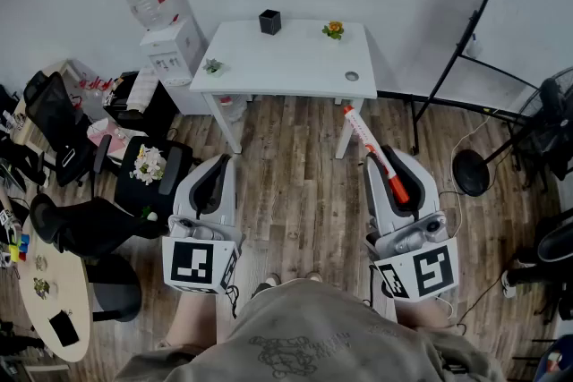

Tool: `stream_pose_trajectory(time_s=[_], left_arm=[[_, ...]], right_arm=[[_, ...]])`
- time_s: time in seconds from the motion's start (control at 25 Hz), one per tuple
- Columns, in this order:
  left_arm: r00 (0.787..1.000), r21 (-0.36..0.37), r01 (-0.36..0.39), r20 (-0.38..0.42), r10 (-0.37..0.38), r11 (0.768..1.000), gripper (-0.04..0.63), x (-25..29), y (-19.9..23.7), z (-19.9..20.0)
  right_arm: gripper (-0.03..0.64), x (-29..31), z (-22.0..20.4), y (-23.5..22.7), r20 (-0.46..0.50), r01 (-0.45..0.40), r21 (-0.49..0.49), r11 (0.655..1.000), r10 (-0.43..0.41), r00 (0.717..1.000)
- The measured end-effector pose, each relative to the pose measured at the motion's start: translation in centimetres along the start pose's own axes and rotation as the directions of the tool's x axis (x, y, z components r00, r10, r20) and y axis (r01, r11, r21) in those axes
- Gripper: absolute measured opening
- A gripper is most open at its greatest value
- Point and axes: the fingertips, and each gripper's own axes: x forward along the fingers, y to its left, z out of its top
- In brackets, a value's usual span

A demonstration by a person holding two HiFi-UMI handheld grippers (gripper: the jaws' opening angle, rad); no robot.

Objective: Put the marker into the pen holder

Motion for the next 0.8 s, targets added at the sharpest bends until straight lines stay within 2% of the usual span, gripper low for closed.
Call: stream_pose_trajectory(time_s=[0.36,0.8], left_arm=[[0.999,-0.007,-0.003,-0.040,0.002,1.000,0.002,0.1,-3.3,-0.2],[0.996,0.021,0.012,-0.083,-0.011,1.000,0.002,0.2,-5.4,-1.0]], right_arm=[[0.100,-2.3,-1.3,-1.3,-0.037,-0.050,0.024,0.998,0.050,0.998],[0.100,-4.3,-3.2,-2.8,-0.087,-0.044,0.048,0.998,0.048,0.995]])
